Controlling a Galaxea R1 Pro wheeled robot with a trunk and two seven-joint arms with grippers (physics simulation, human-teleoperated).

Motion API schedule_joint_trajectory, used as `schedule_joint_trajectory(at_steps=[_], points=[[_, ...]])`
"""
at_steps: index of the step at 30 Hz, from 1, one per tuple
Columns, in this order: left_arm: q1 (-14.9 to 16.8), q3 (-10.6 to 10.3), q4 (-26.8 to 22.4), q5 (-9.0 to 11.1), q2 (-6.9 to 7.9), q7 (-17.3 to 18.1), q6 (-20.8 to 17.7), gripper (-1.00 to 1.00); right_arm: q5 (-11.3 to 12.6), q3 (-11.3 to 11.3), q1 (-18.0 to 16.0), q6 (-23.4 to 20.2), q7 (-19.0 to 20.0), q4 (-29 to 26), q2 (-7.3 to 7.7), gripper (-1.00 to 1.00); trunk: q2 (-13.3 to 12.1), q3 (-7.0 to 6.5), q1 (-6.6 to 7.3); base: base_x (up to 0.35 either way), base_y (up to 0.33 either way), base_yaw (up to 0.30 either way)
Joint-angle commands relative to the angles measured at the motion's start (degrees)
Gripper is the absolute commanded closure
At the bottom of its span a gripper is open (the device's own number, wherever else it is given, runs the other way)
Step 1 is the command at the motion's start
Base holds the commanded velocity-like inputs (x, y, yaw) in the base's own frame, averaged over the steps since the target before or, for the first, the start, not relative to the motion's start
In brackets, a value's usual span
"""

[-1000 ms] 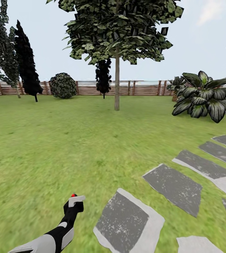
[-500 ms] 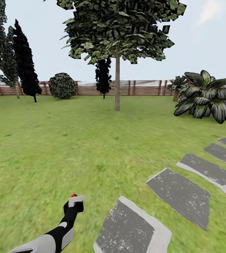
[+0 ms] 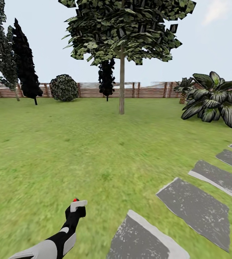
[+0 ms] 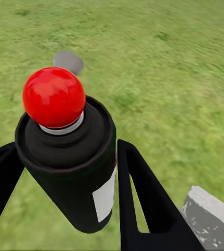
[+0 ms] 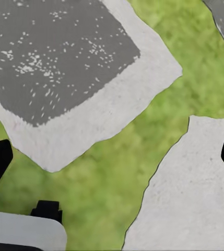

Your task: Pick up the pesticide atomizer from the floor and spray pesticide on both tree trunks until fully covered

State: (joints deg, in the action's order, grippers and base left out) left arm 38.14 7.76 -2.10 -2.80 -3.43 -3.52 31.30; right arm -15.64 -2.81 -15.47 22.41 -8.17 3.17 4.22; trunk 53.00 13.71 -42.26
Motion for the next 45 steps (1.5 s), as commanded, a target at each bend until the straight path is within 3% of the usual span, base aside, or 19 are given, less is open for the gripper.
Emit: schedule_joint_trajectory(at_steps=[1,45], points=[[0.0,-0.03,-0.01,-0.01,0.0,0.0,0.0,1.0,0.0,0.0,0.0,0.0,0.0,0.0,0.0,-1.0,0.0,0.0,0.0,0.314,0.205,0.0],[0.0,-0.03,-0.01,-0.01,0.0,0.0,-0.01,1.0,0.0,0.0,0.0,0.0,0.0,0.01,0.0,-1.0,0.0,0.0,0.0,0.295,0.231,0.0]])
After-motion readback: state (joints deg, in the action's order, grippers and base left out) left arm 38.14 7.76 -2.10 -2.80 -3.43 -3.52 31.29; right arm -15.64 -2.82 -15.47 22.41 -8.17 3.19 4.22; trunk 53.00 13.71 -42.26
